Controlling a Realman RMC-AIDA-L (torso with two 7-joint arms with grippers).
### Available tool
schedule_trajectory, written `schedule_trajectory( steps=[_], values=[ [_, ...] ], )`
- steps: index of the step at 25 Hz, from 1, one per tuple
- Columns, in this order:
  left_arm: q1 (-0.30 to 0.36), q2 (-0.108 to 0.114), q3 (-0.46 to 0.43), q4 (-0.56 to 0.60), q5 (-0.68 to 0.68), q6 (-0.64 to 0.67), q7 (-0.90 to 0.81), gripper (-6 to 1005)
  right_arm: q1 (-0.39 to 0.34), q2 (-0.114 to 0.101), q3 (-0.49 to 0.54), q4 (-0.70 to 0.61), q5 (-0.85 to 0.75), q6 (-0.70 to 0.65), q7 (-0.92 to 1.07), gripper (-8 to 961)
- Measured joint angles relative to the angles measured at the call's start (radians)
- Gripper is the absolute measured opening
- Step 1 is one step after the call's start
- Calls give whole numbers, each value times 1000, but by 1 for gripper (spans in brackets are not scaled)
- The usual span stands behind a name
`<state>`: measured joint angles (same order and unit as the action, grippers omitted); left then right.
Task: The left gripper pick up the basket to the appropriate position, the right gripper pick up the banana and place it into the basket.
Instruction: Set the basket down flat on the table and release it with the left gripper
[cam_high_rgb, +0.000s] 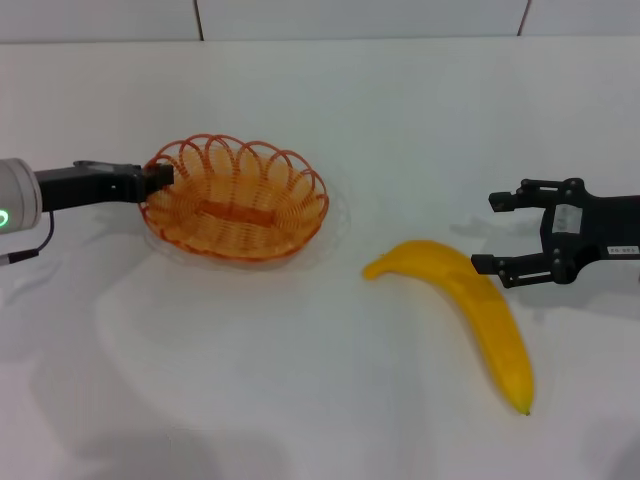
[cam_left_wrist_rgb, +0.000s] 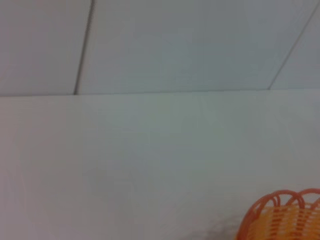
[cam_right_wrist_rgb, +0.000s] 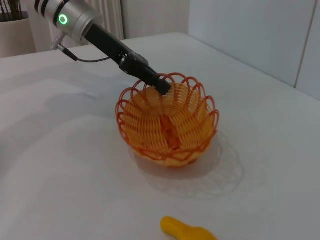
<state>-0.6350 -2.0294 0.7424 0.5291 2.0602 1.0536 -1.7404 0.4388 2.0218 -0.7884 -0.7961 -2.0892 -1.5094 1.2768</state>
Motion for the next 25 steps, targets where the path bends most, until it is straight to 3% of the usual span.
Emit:
schedule_trajectory(
  steps=[25],
  values=[
    [-15, 2, 8, -54, -12, -26, 38, 119, 0, 0, -2, 0, 0, -4, 6, 883]
  ],
)
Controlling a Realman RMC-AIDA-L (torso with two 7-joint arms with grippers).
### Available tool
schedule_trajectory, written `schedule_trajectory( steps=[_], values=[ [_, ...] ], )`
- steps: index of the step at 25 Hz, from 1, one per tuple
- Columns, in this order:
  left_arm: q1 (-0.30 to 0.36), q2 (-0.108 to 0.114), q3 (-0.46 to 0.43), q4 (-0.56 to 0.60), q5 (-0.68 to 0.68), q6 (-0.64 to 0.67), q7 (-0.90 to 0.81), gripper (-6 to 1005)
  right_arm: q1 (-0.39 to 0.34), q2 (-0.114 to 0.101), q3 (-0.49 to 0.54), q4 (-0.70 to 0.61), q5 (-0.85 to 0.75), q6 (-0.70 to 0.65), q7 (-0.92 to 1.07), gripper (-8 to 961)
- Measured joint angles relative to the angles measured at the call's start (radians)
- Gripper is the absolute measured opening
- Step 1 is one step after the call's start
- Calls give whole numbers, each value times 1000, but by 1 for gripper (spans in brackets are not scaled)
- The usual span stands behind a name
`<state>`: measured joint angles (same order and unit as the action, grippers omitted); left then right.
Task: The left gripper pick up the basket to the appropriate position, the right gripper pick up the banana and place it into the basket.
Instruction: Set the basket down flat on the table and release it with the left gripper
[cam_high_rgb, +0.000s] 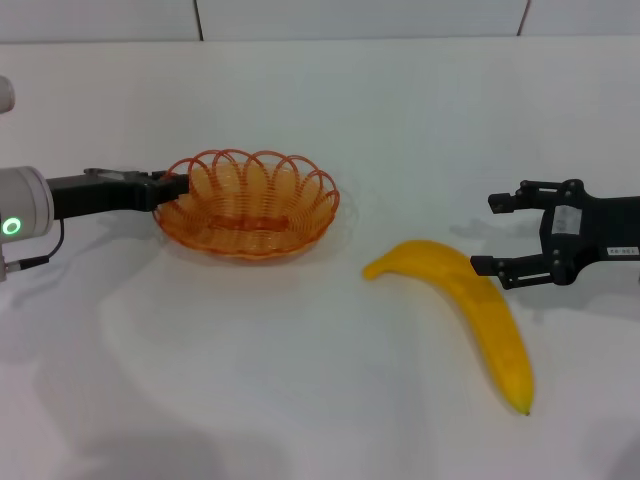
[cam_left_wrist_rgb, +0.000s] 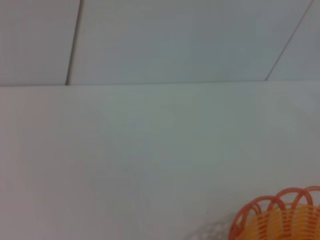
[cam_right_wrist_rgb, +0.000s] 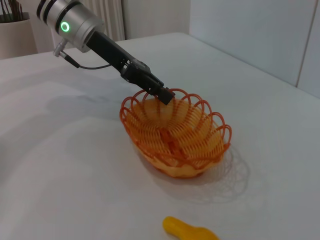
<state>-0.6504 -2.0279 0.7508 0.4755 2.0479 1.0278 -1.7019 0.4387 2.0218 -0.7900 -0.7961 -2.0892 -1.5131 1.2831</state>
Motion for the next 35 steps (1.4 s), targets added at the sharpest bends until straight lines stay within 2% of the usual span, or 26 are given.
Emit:
schedule_trajectory(
  steps=[1, 7, 12, 15, 26, 35],
  values=[
    [0, 0, -1, 0, 1, 0, 0, 121, 0, 0, 0, 0, 0, 0, 0, 883],
    [1, 0, -8, 1, -2, 0, 9, 320, 0, 0, 0, 0, 0, -2, 1, 883],
    [9, -1, -8, 10, -9, -1, 44, 571, 0, 0, 0, 0, 0, -4, 2, 883],
    [13, -1, -8, 11, -18, -7, 85, 804, 0, 0, 0, 0, 0, -5, 2, 883],
    [74, -11, 4, 54, -158, 4, 294, 922, -1, 0, 0, 1, 0, -6, 4, 883],
    [130, -11, 1, 52, -211, 91, 459, 923, 0, 0, 0, 2, 0, -5, 15, 883]
  ],
)
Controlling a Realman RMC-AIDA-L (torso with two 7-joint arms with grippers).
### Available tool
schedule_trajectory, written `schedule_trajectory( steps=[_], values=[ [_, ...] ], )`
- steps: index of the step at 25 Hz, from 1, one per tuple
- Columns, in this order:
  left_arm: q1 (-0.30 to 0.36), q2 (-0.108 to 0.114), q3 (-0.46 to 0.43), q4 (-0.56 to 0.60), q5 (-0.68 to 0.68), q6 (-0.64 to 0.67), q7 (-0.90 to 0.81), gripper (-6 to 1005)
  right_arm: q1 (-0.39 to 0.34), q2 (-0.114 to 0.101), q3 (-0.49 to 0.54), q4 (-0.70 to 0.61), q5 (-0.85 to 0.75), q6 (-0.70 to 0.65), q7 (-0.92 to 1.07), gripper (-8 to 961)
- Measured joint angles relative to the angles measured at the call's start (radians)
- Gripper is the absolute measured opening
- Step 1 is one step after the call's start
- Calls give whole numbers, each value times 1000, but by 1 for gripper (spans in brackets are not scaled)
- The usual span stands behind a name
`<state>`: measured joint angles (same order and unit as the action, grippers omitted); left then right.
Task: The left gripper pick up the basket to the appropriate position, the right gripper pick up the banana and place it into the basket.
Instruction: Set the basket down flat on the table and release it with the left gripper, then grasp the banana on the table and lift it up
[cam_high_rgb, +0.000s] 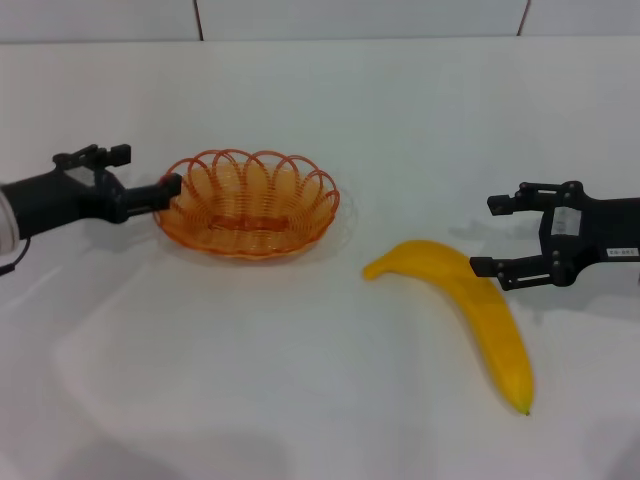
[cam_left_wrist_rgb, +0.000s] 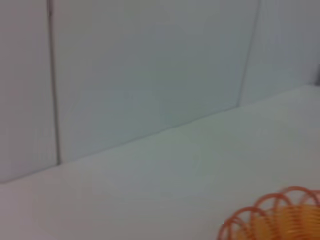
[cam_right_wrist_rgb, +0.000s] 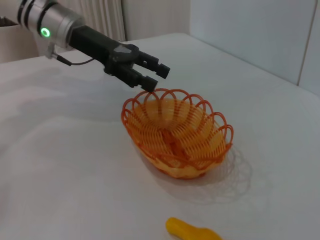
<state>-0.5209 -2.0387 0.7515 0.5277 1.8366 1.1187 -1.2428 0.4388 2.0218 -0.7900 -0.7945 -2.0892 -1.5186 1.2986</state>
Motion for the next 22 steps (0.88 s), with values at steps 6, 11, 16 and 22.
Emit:
schedule_trajectory(
  steps=[6, 11, 16, 22],
  values=[
    [70, 1, -5, -1, -94, 92, 160, 923, 0, 0, 0, 0, 0, 0, 1, 882],
    [103, 6, 3, 0, -93, 134, 195, 923, 0, 0, 0, -3, 1, 0, 5, 882],
    [129, 9, 5, 1, -52, 190, 221, 923, 0, 7, 0, -24, 6, -19, 27, 882],
    [166, 9, 4, 9, -41, 244, 232, 923, -9, 21, -11, -74, 9, -73, 40, 882]
  ],
)
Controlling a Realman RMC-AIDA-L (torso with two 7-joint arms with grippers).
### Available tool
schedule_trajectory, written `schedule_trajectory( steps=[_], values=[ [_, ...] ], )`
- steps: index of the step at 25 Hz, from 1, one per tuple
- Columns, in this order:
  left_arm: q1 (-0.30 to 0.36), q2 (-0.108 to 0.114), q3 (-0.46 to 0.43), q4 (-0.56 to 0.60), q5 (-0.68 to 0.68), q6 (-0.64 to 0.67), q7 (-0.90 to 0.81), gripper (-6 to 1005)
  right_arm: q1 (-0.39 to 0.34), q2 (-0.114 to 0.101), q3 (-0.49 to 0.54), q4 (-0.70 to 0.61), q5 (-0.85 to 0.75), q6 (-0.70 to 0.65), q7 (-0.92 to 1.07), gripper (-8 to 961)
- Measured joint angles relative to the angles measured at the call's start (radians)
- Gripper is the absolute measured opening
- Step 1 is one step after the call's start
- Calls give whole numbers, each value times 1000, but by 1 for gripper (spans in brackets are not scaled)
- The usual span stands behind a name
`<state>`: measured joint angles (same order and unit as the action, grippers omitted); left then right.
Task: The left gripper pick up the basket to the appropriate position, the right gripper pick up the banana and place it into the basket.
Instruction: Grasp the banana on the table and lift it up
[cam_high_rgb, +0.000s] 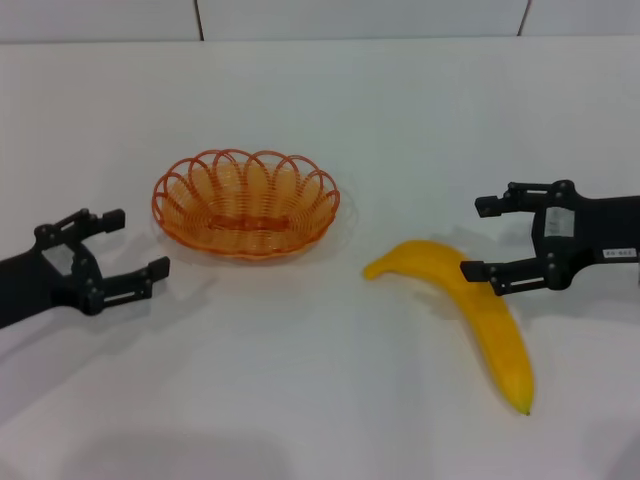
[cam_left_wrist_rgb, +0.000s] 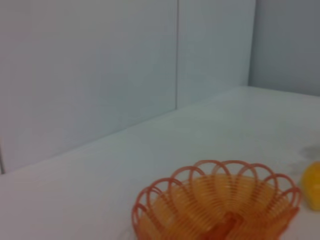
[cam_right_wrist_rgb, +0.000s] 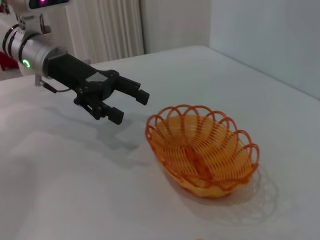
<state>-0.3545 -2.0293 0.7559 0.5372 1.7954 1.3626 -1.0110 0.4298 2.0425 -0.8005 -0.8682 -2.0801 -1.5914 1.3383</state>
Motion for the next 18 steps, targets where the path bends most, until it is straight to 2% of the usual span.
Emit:
schedule_trajectory(
  steps=[10, 18],
  values=[
    [48, -5, -1, -3, 1, 35, 34, 922, -2, 1, -3, -3, 2, -4, 12, 882],
    [61, -4, -9, -6, 1, 52, 52, 922, -4, 2, -32, -23, 3, 4, 17, 881]
  ],
)
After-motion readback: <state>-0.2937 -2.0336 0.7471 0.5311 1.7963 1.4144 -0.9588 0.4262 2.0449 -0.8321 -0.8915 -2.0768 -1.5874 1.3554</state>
